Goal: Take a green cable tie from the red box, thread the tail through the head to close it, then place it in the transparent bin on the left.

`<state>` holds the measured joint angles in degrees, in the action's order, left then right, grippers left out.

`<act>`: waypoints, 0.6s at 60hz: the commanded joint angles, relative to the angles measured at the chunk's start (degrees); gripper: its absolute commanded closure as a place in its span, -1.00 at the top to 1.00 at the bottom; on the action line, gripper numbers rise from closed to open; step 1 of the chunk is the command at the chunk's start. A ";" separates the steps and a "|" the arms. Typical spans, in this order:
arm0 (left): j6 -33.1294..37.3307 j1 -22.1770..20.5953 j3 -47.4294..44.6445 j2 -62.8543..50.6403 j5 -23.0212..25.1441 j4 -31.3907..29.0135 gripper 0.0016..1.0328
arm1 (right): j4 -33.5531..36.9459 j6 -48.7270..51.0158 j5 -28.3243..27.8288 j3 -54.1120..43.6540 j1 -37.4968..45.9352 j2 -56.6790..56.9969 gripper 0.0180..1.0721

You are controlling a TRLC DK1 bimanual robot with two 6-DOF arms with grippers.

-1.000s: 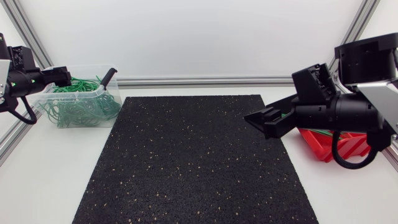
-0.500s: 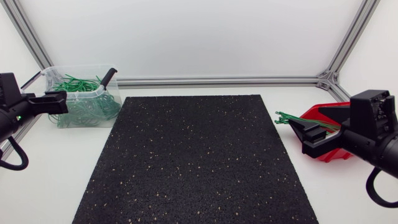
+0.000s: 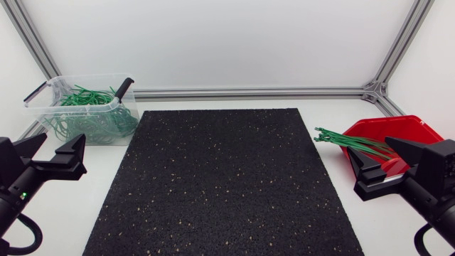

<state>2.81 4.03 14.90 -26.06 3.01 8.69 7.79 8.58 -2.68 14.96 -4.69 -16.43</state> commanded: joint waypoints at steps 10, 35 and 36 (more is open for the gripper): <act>-1.16 -1.26 -4.64 7.03 -0.71 -2.09 0.93 | -3.48 -4.24 1.36 -6.75 2.11 6.90 0.93; -2.19 -3.00 -11.06 18.95 -2.15 -6.22 0.93 | -7.79 -8.58 2.68 -14.96 4.69 16.43 0.93; -2.23 -3.07 -11.31 19.42 -2.20 -6.38 0.93 | -7.79 -8.58 2.68 -14.96 4.69 16.43 0.93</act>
<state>1.50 1.54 5.65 -8.73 1.17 2.68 0.84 1.45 -0.27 1.32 -0.38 -0.67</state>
